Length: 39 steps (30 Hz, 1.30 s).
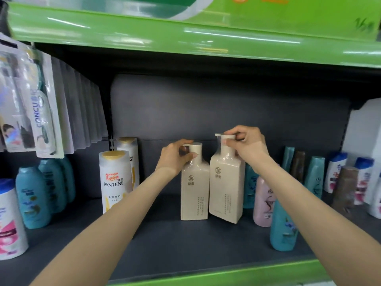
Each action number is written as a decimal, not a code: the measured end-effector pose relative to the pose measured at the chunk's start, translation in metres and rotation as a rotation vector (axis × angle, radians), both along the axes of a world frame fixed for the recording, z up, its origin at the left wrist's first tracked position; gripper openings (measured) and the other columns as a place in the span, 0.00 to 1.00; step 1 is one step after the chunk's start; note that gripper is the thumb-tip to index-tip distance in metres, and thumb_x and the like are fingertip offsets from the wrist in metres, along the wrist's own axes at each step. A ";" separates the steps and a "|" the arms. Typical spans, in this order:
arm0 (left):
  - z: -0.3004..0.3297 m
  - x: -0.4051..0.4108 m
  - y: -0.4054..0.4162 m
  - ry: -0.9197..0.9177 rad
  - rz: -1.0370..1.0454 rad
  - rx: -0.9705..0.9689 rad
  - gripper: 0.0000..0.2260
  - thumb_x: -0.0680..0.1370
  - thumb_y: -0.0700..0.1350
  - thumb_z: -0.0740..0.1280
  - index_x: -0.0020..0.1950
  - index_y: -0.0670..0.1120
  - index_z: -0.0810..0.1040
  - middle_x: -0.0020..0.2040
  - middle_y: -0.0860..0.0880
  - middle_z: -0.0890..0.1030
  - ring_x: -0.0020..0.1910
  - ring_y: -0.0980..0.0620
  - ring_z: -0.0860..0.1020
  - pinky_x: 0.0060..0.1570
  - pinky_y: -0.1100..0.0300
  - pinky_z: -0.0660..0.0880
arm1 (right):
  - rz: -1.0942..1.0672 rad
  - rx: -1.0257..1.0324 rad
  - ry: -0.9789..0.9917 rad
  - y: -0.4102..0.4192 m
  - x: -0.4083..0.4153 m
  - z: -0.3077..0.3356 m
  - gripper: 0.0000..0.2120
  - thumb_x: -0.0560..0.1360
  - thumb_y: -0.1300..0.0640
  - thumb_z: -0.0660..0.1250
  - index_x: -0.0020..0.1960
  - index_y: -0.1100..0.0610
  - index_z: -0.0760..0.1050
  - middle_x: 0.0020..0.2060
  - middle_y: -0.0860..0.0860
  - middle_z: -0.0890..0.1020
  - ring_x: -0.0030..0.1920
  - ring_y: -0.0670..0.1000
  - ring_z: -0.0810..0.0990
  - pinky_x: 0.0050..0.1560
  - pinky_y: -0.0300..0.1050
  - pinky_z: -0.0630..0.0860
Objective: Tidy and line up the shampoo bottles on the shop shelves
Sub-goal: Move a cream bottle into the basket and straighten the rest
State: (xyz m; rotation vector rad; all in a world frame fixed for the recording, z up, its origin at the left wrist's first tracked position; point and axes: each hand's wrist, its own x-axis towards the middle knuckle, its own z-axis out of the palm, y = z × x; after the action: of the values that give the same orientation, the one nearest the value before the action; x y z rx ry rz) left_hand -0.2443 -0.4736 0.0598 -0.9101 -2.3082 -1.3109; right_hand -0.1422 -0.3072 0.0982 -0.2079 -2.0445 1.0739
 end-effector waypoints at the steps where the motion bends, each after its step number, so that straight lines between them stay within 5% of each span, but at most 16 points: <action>1: -0.001 0.000 0.001 0.014 0.031 0.004 0.18 0.74 0.47 0.70 0.63 0.52 0.75 0.59 0.47 0.75 0.58 0.50 0.73 0.55 0.62 0.70 | 0.037 -0.036 0.012 -0.002 0.006 0.002 0.07 0.68 0.60 0.75 0.41 0.48 0.80 0.37 0.50 0.83 0.42 0.51 0.82 0.45 0.47 0.80; 4: -0.003 0.011 0.000 0.174 0.094 0.105 0.15 0.74 0.45 0.70 0.60 0.51 0.77 0.60 0.50 0.68 0.58 0.56 0.68 0.53 0.71 0.64 | 0.167 -0.161 0.014 -0.008 0.021 0.004 0.07 0.69 0.63 0.74 0.42 0.53 0.80 0.35 0.51 0.82 0.38 0.50 0.79 0.38 0.44 0.77; 7: -0.008 0.030 -0.007 0.303 -0.096 0.196 0.09 0.75 0.42 0.68 0.55 0.49 0.79 0.50 0.56 0.74 0.47 0.60 0.73 0.47 0.77 0.65 | 0.251 -0.271 -0.004 -0.011 0.029 0.001 0.07 0.70 0.64 0.73 0.46 0.55 0.81 0.39 0.53 0.81 0.39 0.52 0.80 0.39 0.45 0.80; 12: -0.016 0.040 -0.028 -0.126 -0.421 -0.083 0.18 0.71 0.56 0.71 0.58 0.53 0.77 0.49 0.57 0.81 0.50 0.59 0.79 0.55 0.60 0.75 | 0.278 -0.392 0.079 -0.019 0.037 -0.004 0.06 0.71 0.64 0.71 0.48 0.58 0.80 0.40 0.53 0.80 0.33 0.46 0.82 0.35 0.41 0.80; 16: -0.027 0.039 -0.044 -0.236 -0.474 -0.193 0.17 0.71 0.49 0.73 0.58 0.52 0.76 0.50 0.53 0.82 0.50 0.55 0.81 0.56 0.54 0.76 | 0.307 -0.485 0.128 -0.025 0.038 -0.011 0.07 0.73 0.65 0.69 0.50 0.59 0.78 0.38 0.51 0.81 0.34 0.46 0.82 0.36 0.41 0.80; 20: -0.036 0.045 -0.053 -0.111 -0.328 -0.145 0.19 0.66 0.54 0.76 0.54 0.53 0.76 0.44 0.53 0.80 0.40 0.57 0.79 0.48 0.56 0.77 | 0.354 -0.484 0.068 -0.025 0.043 -0.028 0.13 0.75 0.63 0.66 0.59 0.58 0.76 0.46 0.53 0.82 0.41 0.46 0.83 0.41 0.42 0.82; 26: -0.044 0.060 -0.063 0.299 0.047 -0.454 0.28 0.66 0.65 0.70 0.61 0.55 0.68 0.51 0.54 0.76 0.50 0.52 0.76 0.47 0.53 0.75 | 0.314 -0.447 -0.220 -0.020 0.051 -0.044 0.15 0.76 0.50 0.66 0.60 0.56 0.77 0.50 0.56 0.83 0.48 0.54 0.84 0.51 0.50 0.80; 30: -0.055 0.068 -0.064 0.339 0.098 -0.490 0.28 0.68 0.64 0.68 0.63 0.55 0.65 0.53 0.54 0.74 0.51 0.51 0.76 0.43 0.57 0.72 | 0.289 -0.507 -0.241 -0.029 0.046 -0.043 0.18 0.74 0.43 0.66 0.55 0.56 0.76 0.47 0.58 0.83 0.45 0.57 0.84 0.49 0.52 0.81; 39: -0.065 0.073 -0.061 0.282 0.053 -0.505 0.31 0.66 0.63 0.71 0.63 0.55 0.64 0.51 0.55 0.71 0.50 0.51 0.75 0.46 0.52 0.75 | 0.209 -0.409 -0.161 -0.036 0.042 -0.041 0.08 0.72 0.54 0.71 0.43 0.58 0.76 0.42 0.55 0.80 0.41 0.57 0.81 0.47 0.53 0.82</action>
State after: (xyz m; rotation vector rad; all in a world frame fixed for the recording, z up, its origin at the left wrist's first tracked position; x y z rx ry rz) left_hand -0.1717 -0.5346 -0.0047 -1.0892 -2.4447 -0.5309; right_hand -0.1002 -0.3433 0.0576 -0.3002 -1.9977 1.6512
